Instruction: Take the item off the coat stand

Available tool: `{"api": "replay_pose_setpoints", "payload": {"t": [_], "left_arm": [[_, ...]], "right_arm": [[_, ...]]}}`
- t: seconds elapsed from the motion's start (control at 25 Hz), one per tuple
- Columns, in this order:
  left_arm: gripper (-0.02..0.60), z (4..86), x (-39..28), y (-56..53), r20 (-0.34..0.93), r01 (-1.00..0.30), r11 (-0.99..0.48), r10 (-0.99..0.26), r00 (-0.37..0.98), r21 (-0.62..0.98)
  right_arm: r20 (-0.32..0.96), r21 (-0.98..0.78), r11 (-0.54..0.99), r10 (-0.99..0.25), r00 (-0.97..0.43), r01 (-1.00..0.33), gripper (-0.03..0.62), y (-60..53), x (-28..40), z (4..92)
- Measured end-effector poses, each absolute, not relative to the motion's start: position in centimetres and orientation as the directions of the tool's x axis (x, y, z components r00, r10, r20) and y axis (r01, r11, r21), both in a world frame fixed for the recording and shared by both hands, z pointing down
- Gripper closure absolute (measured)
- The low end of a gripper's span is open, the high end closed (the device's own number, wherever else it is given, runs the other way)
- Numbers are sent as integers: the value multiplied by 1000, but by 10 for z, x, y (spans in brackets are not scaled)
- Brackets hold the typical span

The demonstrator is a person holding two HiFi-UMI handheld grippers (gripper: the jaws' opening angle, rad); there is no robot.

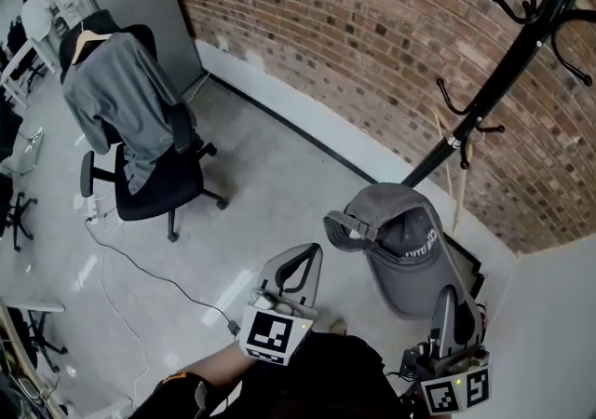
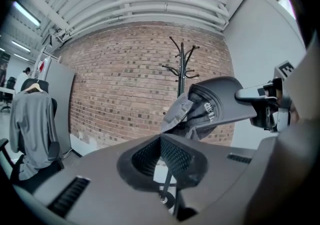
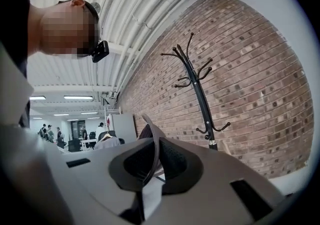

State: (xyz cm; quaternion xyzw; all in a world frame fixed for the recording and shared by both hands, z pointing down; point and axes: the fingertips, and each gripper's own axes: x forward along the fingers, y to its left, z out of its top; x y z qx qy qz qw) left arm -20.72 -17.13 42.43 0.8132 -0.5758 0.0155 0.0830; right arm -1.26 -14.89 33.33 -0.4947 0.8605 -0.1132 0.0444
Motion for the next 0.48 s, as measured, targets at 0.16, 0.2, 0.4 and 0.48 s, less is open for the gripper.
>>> {"api": "replay_pose_setpoints", "payload": {"t": [0.16, 0.2, 0.4, 0.48], "left_arm": [[557, 411, -221, -151, 115, -968, -236, -963, 245, 88], [557, 409, -218, -146, 112, -973, -217, -968, 224, 78], [557, 410, -188, -112, 116, -990, -116, -985, 125, 81], [557, 415, -176, -96, 142, -994, -70, -986, 81, 82]], "right_arm": [[9, -240, 584, -797, -604, -775, 563, -143, -29, 336], [6, -239, 608, -778, -628, -757, 563, -142, -28, 338], [7, -234, 696, -697, -717, -679, 563, -135, -9, 348], [-1, -240, 722, -669, -743, -649, 563, -131, 0, 349]]}}
